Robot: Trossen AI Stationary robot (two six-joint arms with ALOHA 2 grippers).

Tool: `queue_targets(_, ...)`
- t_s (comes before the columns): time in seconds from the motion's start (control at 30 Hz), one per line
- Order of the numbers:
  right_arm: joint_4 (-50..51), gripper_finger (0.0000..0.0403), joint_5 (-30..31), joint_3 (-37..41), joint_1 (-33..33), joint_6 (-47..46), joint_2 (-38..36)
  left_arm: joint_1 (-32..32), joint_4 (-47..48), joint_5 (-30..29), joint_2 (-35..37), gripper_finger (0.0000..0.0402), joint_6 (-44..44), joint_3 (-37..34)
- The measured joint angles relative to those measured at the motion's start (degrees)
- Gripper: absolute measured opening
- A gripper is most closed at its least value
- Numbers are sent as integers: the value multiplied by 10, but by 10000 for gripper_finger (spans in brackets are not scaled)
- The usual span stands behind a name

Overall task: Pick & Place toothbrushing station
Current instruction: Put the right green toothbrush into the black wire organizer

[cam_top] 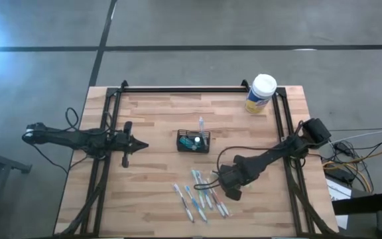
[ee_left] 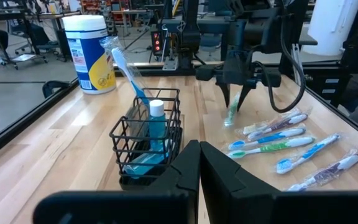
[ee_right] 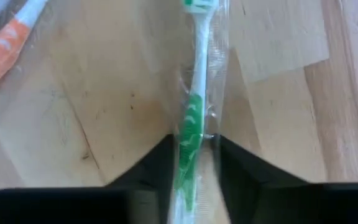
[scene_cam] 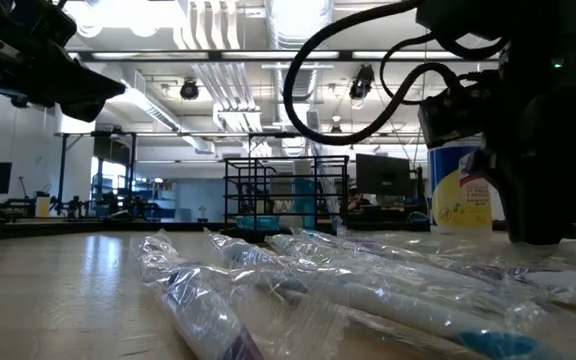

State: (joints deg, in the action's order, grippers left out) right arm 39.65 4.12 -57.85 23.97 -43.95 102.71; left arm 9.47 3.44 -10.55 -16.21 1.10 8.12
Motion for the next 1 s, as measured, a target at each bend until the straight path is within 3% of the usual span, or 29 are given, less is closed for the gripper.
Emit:
queue_targets(0.13,10,23,30,6,-1,1,-28,0,0,0,0,12,3,0)
queue_targets(0.3,5,19,42,4,-2,8,-77,0,0,0,0,12,-16,0)
queue_targets(0.4,-16,19,82,4,-2,21,-121,0,0,0,0,12,-25,0)
queue_targets(0.57,-173,19,115,15,-8,133,-186,0,-66,0,-10,12,-26,-3)
queue_targets(0.73,-384,18,66,49,-40,249,-196,0,-173,58,-59,12,-33,-18)
queue_targets(1.0,-590,18,-70,52,-99,375,-122,0,-378,61,-185,20,-75,-18)
